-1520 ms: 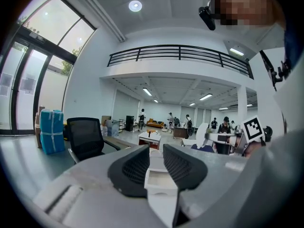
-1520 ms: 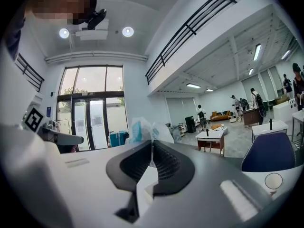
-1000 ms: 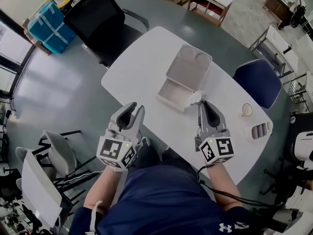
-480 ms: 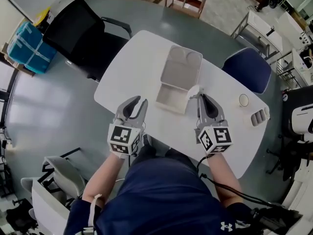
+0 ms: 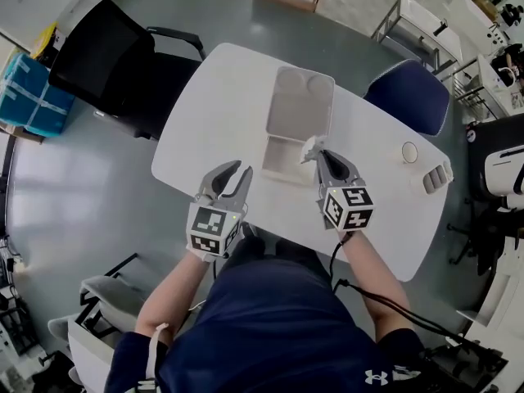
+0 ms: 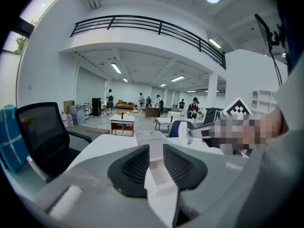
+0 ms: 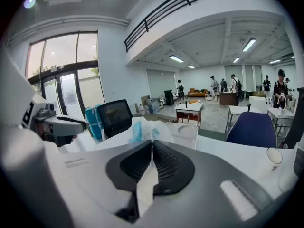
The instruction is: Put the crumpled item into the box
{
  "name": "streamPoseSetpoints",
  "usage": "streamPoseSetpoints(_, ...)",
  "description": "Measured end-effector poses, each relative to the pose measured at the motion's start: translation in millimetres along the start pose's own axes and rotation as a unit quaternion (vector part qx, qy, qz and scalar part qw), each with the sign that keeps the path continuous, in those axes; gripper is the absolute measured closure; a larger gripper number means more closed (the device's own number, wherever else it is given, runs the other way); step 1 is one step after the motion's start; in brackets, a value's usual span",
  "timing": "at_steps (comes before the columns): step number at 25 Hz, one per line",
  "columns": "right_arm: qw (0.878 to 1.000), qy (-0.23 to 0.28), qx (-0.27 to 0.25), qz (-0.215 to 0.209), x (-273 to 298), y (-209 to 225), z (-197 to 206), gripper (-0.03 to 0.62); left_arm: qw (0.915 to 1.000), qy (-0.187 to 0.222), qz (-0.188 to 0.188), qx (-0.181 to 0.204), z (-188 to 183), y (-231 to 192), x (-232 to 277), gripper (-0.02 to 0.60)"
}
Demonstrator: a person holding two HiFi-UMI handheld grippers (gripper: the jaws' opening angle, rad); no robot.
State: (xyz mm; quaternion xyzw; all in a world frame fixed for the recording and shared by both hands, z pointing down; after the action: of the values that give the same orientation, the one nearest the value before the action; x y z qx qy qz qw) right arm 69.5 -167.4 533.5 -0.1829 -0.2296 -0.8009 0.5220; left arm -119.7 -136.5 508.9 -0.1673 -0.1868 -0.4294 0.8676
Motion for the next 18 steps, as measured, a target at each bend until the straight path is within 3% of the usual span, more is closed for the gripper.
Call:
streamPoseSetpoints(8,0.996,-0.086,0.024,-0.015,45.1,0.9,50.6,0.58,0.9996,-0.024,-0.004,-0.009,13.9,-6.9,7.0,0.479)
streamPoseSetpoints(18,0.979,-0.191,0.073,-0.003,71.7,15.8,102.0,0.58,0.9989,-0.037,-0.019,-0.02,24.7,-17.0,3.0,0.479)
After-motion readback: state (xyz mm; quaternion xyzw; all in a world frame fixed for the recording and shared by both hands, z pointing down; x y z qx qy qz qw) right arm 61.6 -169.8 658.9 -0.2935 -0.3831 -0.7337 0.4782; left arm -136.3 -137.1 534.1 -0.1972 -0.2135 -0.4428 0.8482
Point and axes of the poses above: the fingertips, and each gripper's own axes: x forward along the fingers, y to its right, z out of its underside, the point moved 1 cm from there along -x, backward along the fingers, and after that the axes turned 4 degrees about -y, right-handed, at the moved point
